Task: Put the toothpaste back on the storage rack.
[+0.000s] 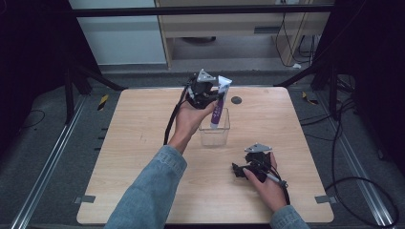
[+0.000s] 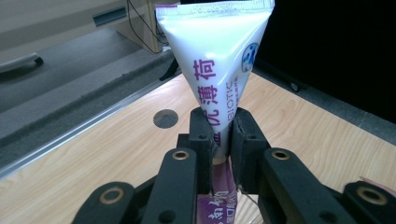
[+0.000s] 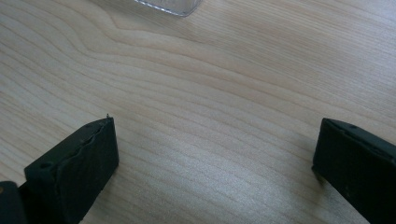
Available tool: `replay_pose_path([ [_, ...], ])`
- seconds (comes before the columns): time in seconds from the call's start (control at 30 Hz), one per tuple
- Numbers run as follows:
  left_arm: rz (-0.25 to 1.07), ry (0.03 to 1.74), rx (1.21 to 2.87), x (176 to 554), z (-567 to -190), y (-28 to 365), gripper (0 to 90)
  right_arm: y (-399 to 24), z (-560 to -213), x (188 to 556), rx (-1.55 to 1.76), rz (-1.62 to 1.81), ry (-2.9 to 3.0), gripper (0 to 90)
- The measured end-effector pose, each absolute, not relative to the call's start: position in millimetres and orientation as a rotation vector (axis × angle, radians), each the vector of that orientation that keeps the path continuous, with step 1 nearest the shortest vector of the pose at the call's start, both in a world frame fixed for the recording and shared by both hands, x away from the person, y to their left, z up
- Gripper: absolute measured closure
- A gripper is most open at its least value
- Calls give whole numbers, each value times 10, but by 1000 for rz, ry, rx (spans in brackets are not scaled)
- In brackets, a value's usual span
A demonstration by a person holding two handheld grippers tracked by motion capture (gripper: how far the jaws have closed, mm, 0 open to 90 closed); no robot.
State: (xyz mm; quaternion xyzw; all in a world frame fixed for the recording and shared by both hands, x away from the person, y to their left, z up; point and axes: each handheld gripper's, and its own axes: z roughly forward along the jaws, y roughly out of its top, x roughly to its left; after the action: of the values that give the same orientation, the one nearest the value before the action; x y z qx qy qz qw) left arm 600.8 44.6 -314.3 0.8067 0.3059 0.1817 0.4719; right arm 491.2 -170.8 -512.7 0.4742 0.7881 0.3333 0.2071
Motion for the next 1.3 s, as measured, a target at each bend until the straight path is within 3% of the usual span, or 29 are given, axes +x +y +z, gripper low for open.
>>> replay_pose_path([
  [1.3, 432, 759, 2086, 6085, -3688, 464, 797, -1709, -5127, 4913, 1318, 930, 2193, 4],
])
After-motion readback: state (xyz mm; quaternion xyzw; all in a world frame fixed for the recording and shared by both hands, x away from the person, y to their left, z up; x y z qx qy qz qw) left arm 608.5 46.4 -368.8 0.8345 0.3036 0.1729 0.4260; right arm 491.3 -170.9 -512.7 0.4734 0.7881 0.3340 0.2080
